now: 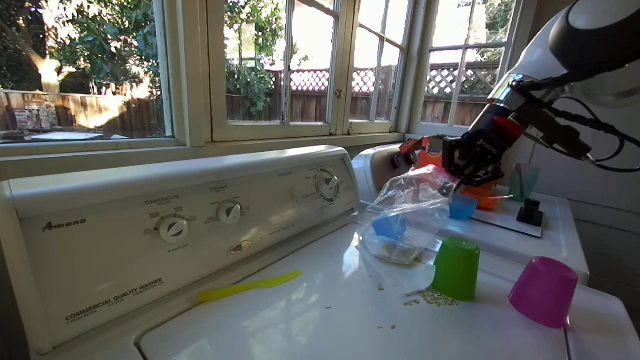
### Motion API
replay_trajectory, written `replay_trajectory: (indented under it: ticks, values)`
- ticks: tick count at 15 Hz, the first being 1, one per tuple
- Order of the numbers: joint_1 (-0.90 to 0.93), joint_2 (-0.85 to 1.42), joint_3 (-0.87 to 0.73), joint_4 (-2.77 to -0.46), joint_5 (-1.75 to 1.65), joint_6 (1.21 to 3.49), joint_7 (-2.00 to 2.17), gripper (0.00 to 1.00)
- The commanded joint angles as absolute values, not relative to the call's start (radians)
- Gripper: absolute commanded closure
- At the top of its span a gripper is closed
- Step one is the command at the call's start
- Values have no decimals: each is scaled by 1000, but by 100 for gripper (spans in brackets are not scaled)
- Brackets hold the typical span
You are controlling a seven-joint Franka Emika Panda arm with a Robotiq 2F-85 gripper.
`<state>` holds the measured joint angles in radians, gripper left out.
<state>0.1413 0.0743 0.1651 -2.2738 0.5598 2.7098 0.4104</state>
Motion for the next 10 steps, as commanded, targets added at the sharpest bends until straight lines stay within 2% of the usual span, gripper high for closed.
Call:
replay_trajectory:
  ticks: [1, 10]
  values:
    - [140, 33, 174, -2272, 605, 2576, 310, 100]
    - [156, -12, 177, -2276, 582, 2413, 201, 100]
